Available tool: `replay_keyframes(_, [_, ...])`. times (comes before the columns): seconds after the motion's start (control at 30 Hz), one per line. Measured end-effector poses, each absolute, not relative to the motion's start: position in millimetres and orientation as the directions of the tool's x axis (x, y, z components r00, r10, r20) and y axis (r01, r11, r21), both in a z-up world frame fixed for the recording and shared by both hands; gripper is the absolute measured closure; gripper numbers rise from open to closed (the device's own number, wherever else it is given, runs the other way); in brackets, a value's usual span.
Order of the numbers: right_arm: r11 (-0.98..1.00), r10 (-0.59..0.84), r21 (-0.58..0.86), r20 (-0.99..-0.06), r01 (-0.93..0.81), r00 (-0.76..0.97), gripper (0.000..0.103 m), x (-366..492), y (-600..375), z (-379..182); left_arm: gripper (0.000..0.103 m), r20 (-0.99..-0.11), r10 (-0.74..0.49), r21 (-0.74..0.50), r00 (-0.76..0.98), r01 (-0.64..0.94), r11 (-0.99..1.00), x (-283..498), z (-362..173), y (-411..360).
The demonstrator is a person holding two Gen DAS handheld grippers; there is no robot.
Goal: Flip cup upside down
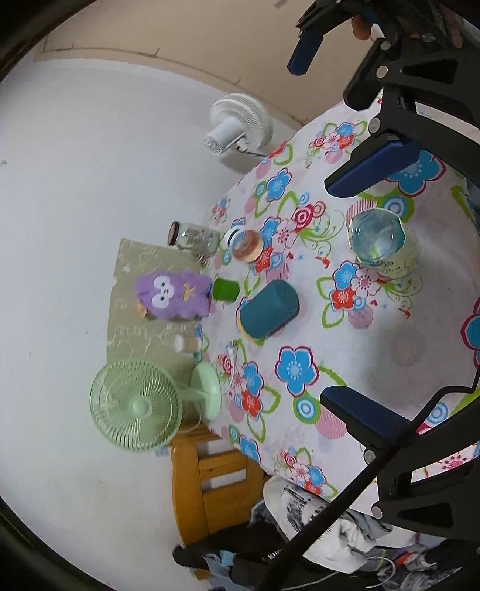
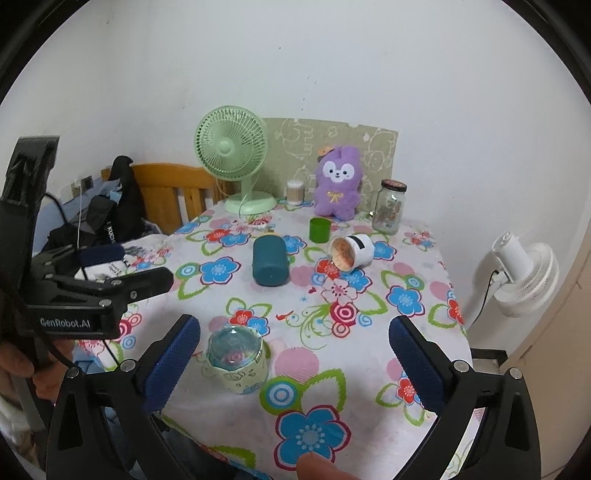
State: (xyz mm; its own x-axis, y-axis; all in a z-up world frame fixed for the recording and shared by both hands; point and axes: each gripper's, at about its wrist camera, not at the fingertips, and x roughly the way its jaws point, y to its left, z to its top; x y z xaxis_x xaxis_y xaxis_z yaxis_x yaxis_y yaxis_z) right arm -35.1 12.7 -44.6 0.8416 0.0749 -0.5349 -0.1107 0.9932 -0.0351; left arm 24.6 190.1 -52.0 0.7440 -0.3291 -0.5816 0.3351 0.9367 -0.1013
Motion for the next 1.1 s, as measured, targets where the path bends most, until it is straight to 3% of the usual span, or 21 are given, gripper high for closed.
replay_keyframes(1.1, [0.997,0.064,-0.006,-0.552,-0.080,0.832,0.000,-30.0,12.6,-51.6,0.000,-0.619,-0.318,-0.103,0.718,0.327,0.939,26.3,-63.3,195.3])
